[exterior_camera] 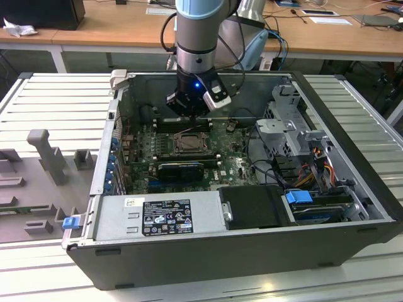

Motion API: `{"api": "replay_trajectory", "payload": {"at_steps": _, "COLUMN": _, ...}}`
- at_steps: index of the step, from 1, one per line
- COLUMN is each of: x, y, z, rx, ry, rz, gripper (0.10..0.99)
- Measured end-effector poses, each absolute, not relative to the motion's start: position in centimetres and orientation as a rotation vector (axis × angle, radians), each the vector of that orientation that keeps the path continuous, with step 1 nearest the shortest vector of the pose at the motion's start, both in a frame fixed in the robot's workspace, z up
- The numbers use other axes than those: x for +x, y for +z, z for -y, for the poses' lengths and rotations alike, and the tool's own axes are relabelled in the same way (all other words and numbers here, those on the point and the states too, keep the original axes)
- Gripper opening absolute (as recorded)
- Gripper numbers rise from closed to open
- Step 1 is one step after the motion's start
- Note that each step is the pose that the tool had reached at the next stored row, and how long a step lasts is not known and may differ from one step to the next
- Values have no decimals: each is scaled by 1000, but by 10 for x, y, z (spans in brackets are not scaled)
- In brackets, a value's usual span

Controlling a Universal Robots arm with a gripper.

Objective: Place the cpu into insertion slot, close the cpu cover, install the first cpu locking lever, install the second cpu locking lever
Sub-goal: 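Install the first cpu locking lever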

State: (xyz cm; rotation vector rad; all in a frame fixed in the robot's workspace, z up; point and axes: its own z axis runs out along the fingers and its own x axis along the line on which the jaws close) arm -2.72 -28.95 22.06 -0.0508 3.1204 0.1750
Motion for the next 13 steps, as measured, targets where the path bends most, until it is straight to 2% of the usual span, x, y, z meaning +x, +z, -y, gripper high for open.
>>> {"api": "replay_trajectory", "payload": {"at_steps": 13, "x": -21, "y": 206, "z": 289, "rx": -50, "ry": 169, "rz": -3121, "gripper": 106}}
